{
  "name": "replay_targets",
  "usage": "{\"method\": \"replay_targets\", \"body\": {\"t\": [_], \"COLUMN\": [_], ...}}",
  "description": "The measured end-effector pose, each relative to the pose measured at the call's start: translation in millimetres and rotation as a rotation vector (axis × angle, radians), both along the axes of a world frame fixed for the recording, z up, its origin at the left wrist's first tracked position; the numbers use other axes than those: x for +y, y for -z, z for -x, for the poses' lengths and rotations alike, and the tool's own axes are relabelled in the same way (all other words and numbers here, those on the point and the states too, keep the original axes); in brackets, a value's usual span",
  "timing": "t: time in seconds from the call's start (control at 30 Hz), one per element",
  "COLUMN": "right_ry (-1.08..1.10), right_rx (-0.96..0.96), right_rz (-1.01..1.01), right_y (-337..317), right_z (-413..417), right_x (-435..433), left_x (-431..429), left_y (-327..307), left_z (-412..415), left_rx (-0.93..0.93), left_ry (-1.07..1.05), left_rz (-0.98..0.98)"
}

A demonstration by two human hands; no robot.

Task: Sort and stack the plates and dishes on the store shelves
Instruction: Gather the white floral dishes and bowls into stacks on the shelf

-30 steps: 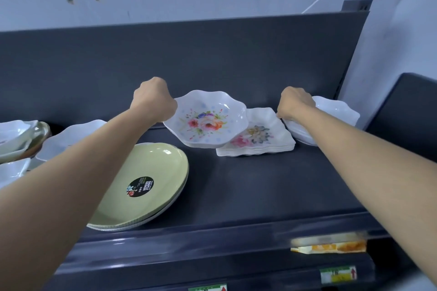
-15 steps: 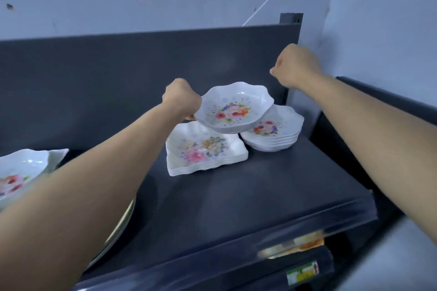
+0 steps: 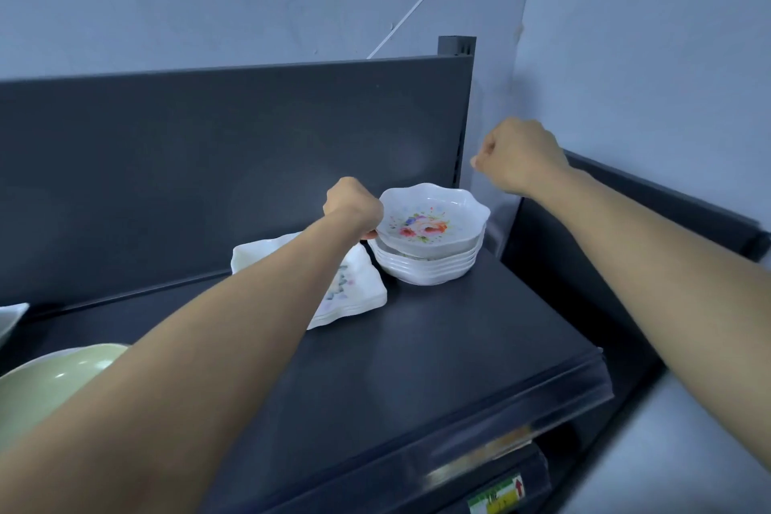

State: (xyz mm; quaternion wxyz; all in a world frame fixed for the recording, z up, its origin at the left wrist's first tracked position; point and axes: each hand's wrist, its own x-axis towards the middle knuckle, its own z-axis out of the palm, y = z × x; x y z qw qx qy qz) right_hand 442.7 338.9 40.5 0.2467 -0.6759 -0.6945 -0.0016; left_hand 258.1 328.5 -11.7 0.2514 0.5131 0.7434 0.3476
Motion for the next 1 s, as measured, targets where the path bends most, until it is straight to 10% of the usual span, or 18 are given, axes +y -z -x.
{"method": "replay_targets", "body": {"t": [0.53, 1.0], "right_ry": [-0.321, -0.871], "right_rx": [-0.027, -0.157], "right_rz": [0.038, 0.351], "right_y": [0, 20], "right_z": [99, 312], "right_x": [-20, -111], "left_x": [-54, -236], "left_y": [-19, -29], "left_z": [90, 271], "left_rx": [0.294, 0.311], "left_ry": [0.114, -0.311], "left_rz": [-0.037, 0.14]}}
